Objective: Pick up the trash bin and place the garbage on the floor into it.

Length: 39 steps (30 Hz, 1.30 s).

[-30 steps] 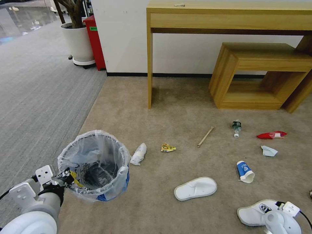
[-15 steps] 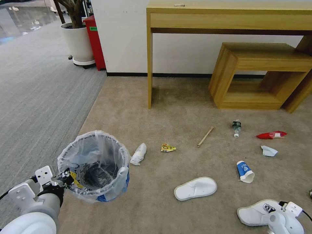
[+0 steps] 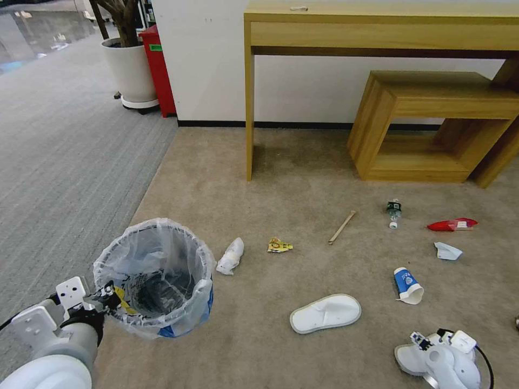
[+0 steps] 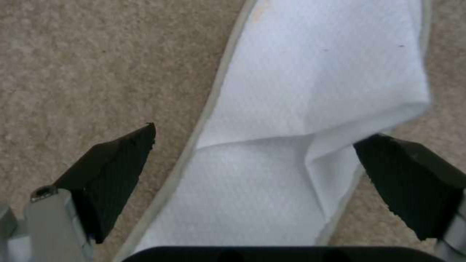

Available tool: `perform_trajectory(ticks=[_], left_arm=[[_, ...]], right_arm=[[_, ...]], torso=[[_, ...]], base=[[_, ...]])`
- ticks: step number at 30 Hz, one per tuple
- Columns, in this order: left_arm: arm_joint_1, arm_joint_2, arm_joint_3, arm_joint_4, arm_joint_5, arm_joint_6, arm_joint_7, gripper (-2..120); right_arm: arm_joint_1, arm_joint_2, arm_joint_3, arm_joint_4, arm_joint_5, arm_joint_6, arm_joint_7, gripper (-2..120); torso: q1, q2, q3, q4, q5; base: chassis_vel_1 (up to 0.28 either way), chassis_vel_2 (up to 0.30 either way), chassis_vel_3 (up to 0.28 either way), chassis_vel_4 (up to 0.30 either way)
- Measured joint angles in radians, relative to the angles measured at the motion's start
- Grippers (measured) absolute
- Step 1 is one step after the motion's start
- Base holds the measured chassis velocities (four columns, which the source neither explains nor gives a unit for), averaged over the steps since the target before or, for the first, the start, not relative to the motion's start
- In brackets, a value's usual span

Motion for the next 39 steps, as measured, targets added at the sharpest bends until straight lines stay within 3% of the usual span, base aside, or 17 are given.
perform_trajectory(ticks=[11, 25, 27, 30, 35, 37, 39], left_arm=[[-0.004, -0.003, -0.002, 0.009, 0.002, 0.000, 0.001, 1], [-0.005, -0.004, -0.002, 0.013, 0.003, 0.000, 0.006, 1], [-0.004, -0.004, -0.002, 0.013, 0.003, 0.000, 0.007, 1], [-0.002, -0.003, -0.005, 0.013, 0.004, 0.000, 0.009, 1], [0.000, -0.002, -0.007, 0.013, 0.004, -0.001, 0.010, 1], [0.001, -0.002, -0.008, 0.013, 0.004, -0.001, 0.011, 1], [0.001, -0.002, -0.008, 0.014, 0.004, -0.002, 0.011, 1]], right_arm=[[0.015, 0.006, -0.011, -0.019, -0.010, -0.006, -0.005, 97], [-0.019, -0.001, 0.008, 0.017, -0.016, -0.006, -0.004, 46], [-0.020, -0.001, 0.009, 0.018, -0.017, -0.006, -0.004, 43], [-0.021, 0.002, 0.010, 0.017, -0.024, -0.003, -0.006, 28], [-0.019, 0.004, 0.010, 0.011, -0.029, -0.001, -0.007, 18], [-0.019, 0.005, 0.008, 0.009, -0.032, 0.002, -0.009, 4], [-0.019, 0.005, 0.007, 0.010, -0.032, 0.003, -0.009, 1]], torso=[[0.000, 0.000, 0.000, 0.0000, 0.0000], [0.000, 0.000, 0.000, -0.0001, 0.0001], [0.000, 0.000, 0.000, -0.0001, 0.0001], [0.000, 0.000, 0.000, 0.0000, 0.0001], [0.000, 0.000, 0.000, -0.0001, 0.0001], [0.000, 0.000, 0.000, 0.0000, 0.0001], [0.000, 0.000, 0.000, -0.0001, 0.0002]], base=[[0.000, 0.000, 0.000, 0.000], [0.000, 0.000, 0.000, 0.000], [0.000, 0.000, 0.000, 0.000], [0.000, 0.000, 0.000, 0.000], [0.000, 0.000, 0.000, 0.000], [0.000, 0.000, 0.000, 0.000], [0.000, 0.000, 0.000, 0.000]])
